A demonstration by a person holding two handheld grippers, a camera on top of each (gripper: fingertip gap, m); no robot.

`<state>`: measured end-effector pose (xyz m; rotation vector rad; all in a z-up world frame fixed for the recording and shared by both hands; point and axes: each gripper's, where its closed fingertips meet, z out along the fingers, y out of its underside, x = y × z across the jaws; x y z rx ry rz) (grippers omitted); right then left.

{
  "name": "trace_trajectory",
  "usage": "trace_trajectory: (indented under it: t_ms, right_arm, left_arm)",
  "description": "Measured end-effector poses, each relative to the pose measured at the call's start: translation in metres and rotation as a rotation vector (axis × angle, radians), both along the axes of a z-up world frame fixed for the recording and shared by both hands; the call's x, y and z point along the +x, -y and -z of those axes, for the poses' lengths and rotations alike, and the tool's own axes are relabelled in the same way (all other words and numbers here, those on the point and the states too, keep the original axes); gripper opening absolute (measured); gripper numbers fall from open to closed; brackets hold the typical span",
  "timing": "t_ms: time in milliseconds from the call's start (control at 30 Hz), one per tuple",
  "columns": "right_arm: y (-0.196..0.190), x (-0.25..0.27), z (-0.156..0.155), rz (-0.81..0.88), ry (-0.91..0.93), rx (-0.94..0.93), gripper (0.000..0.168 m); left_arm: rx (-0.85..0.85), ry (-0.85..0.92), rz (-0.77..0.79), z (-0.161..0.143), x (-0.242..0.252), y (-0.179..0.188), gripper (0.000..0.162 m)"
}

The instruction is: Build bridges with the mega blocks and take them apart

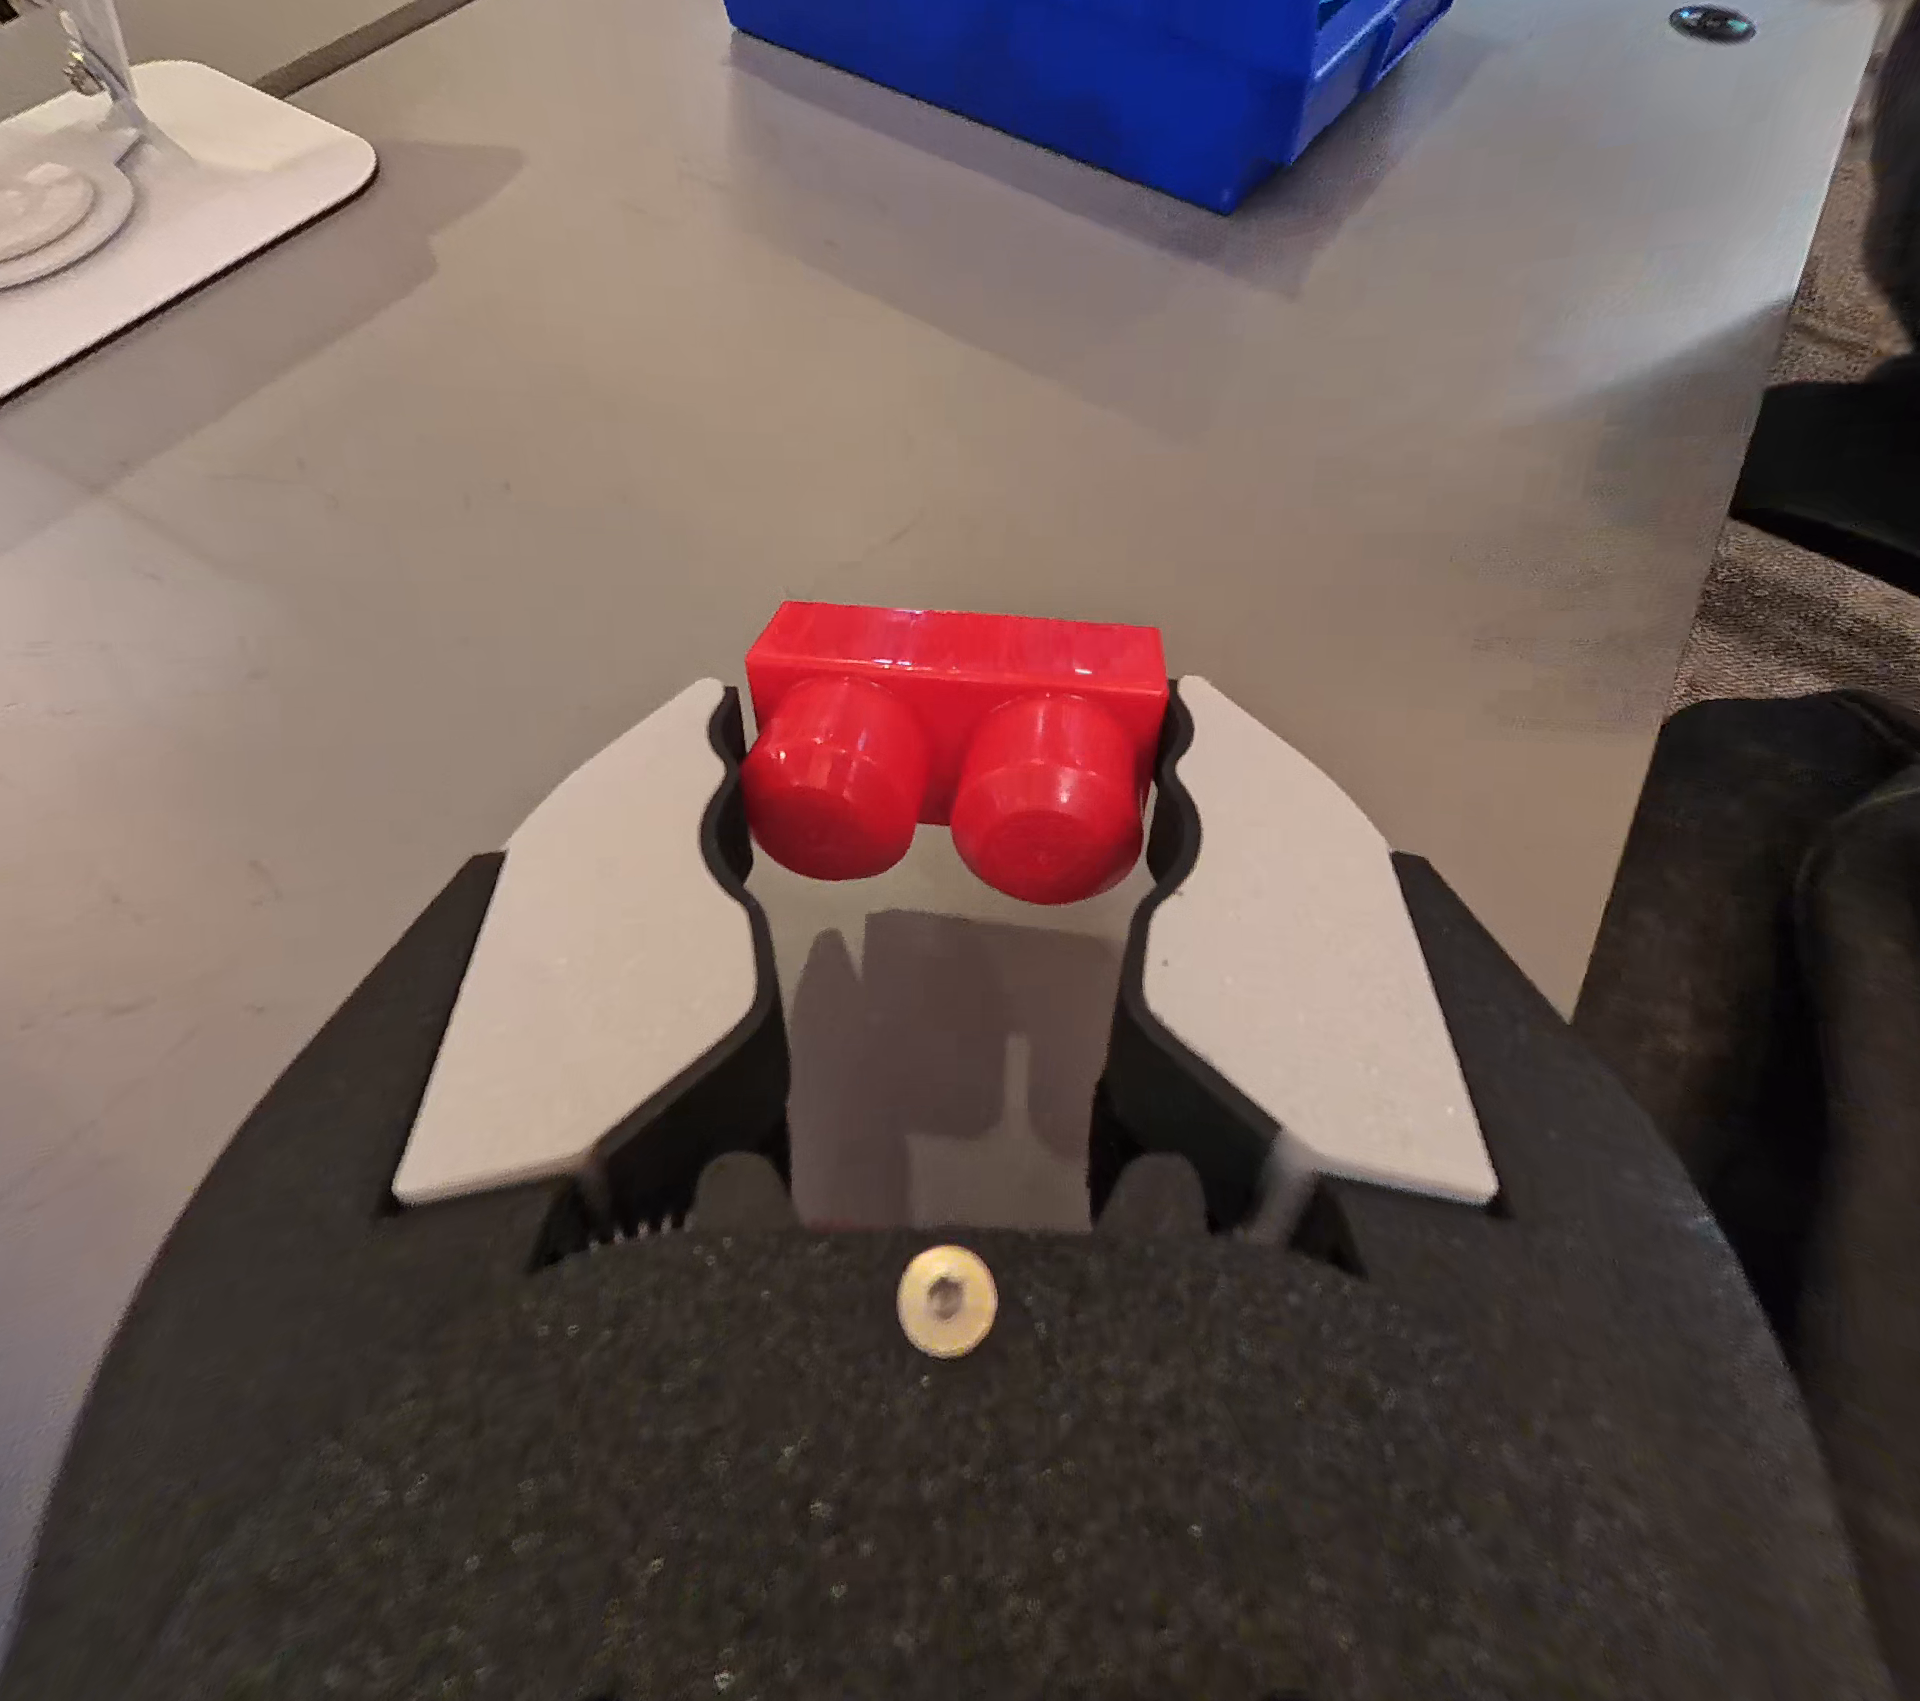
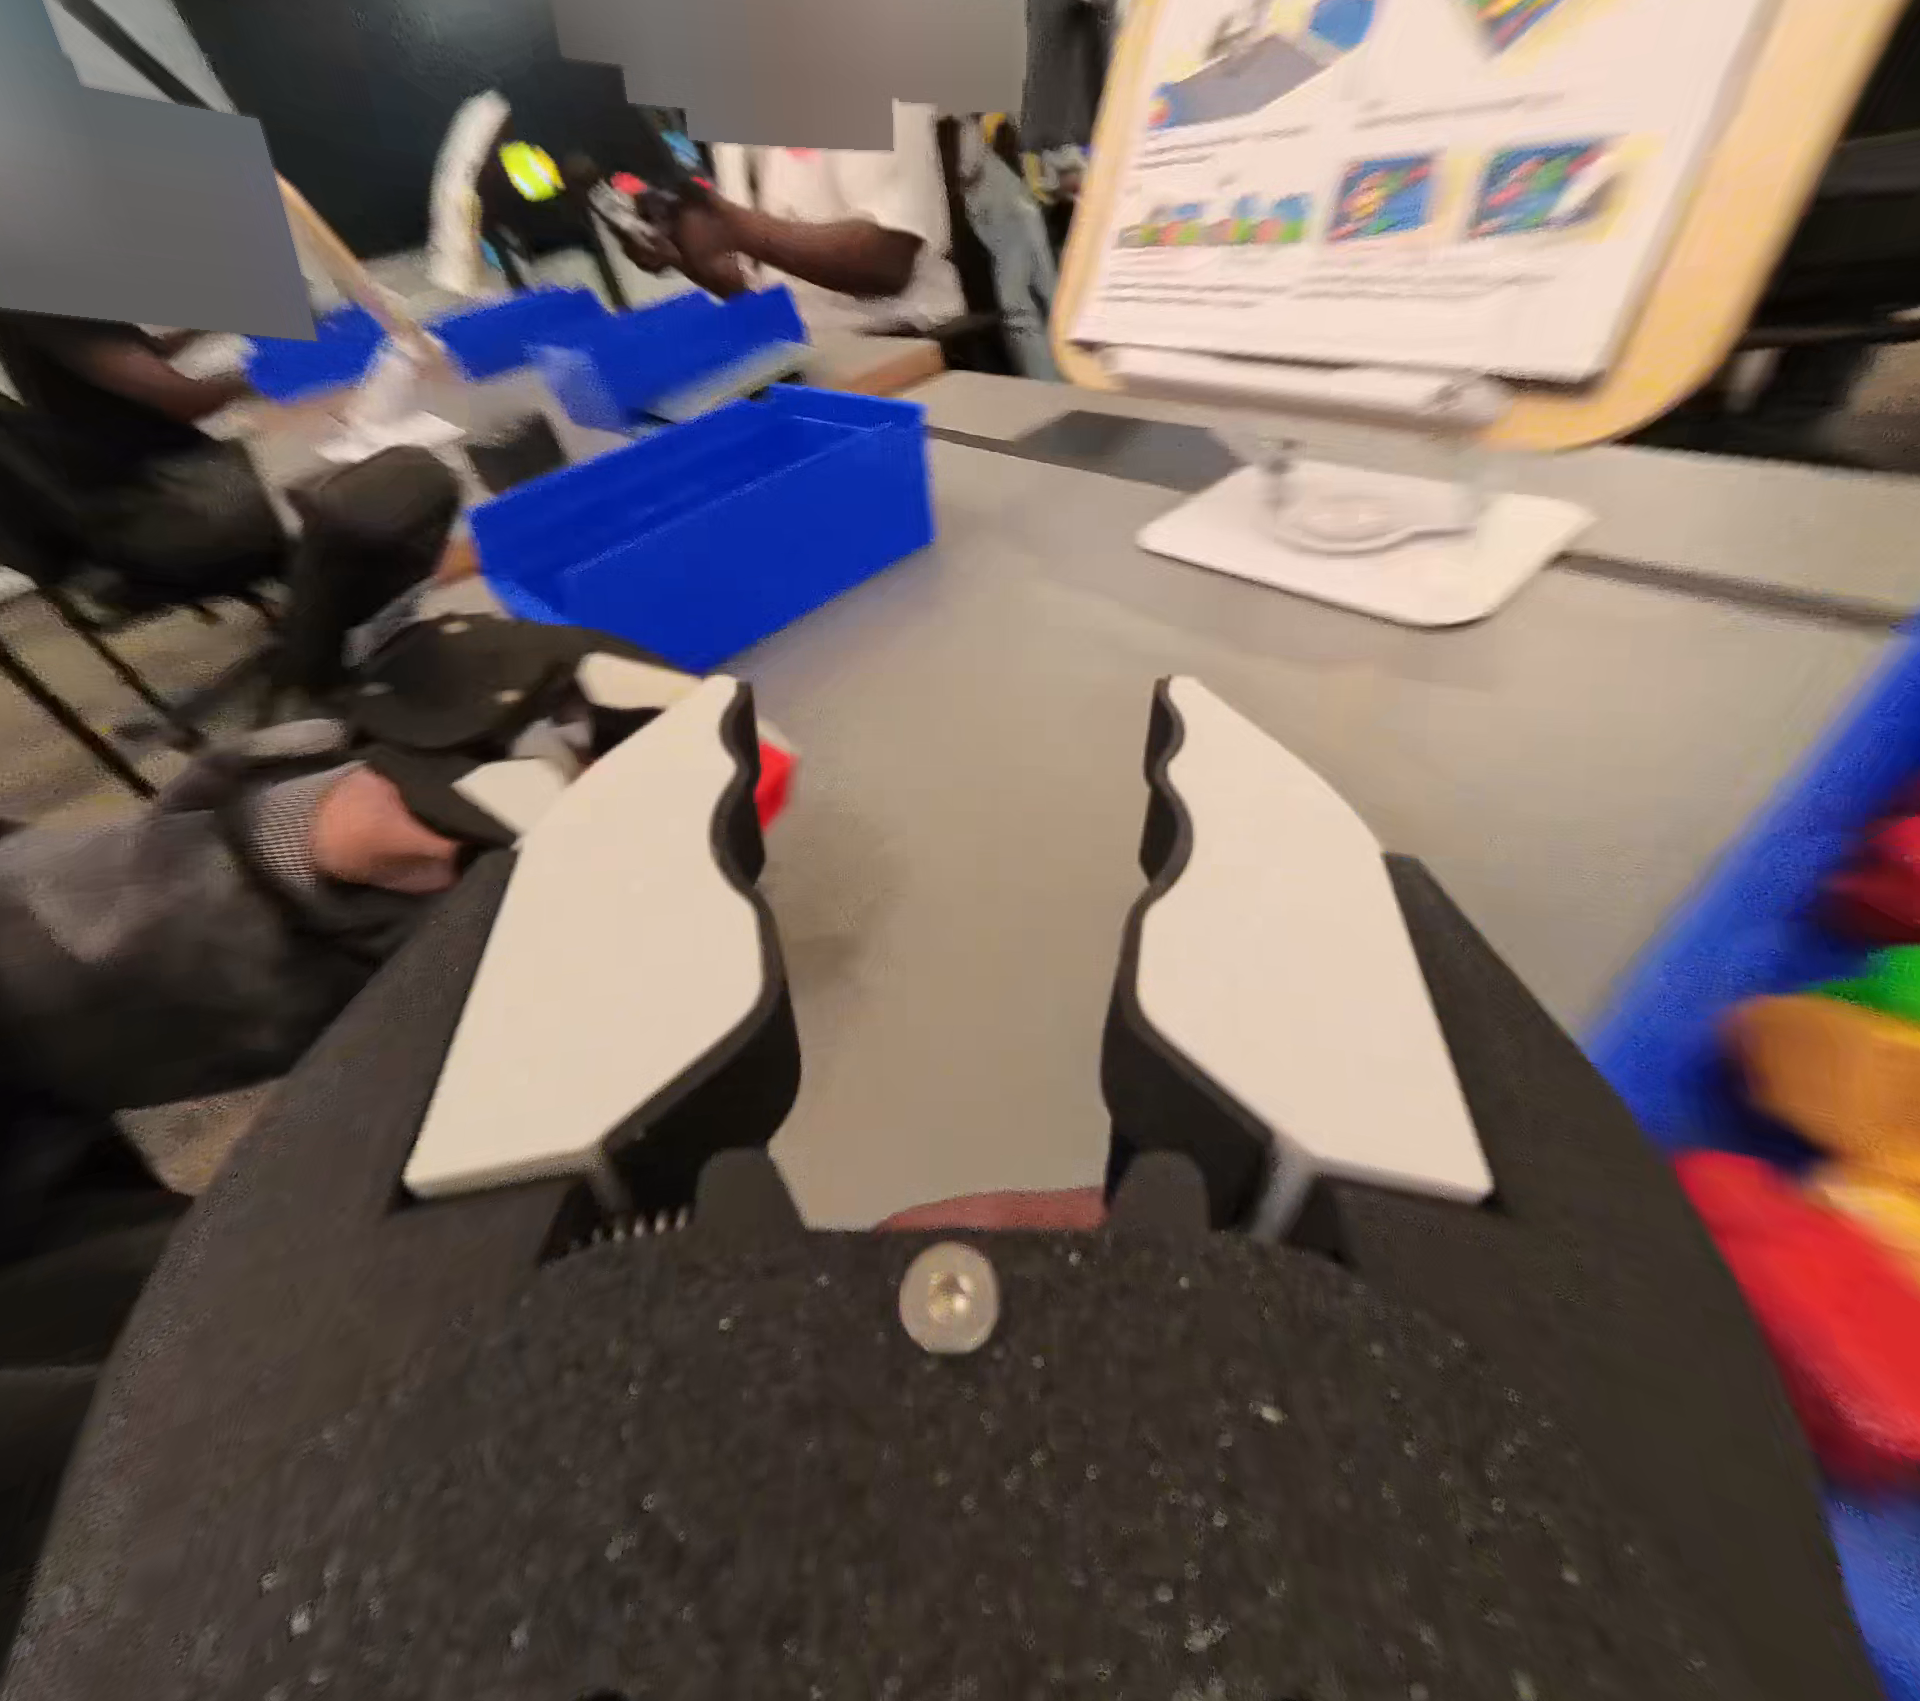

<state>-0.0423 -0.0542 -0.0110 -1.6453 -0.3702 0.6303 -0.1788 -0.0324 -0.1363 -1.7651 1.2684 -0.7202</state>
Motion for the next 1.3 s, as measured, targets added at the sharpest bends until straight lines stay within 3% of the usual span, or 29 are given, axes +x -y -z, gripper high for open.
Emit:
trace_trajectory:
  t_ms: [67, 167, 300, 467, 633, 933, 1300]
  right_arm:
    - [0.012, -0.041, 0.035, -0.052, 0.005, 0.037, 0.073]
    - [0.017, -0.065, 0.069, -0.053, 0.188, 0.044, 0.072]
    - [0.02, -0.075, 0.07, -0.086, 0.176, 0.052, 0.072]
    - [0.017, -0.066, 0.067, -0.104, 0.011, 0.003, 0.07]
    - [0.01, -0.052, 0.07, -0.079, -0.01, -0.011, 0.068]
    - [0.014, -0.043, 0.078, -0.089, 0.013, -0.014, 0.066]
    - [0.017, -0.049, 0.083, -0.112, 0.077, -0.008, 0.062]
  left_arm:
    - [-0.003, -0.006, 0.007, 0.001, 0.0, 0.0, 0.075]
    - [0.001, -0.007, 0.018, -0.001, 0.002, 0.0, 0.075]
    - [0.031, -0.055, 0.049, 0.004, 0.003, -0.002, 0.075]
    - [0.099, -0.4, 0.152, 0.002, -0.004, -0.037, 0.075]
    - [0.129, -0.708, 0.204, 0.002, 0.006, -0.08, 0.075]
    - [0.053, -1.017, 0.266, 0.038, 0.027, -0.105, 0.075]
    - [0.002, -1.059, 0.331, 0.058, 0.034, -0.101, 0.075]
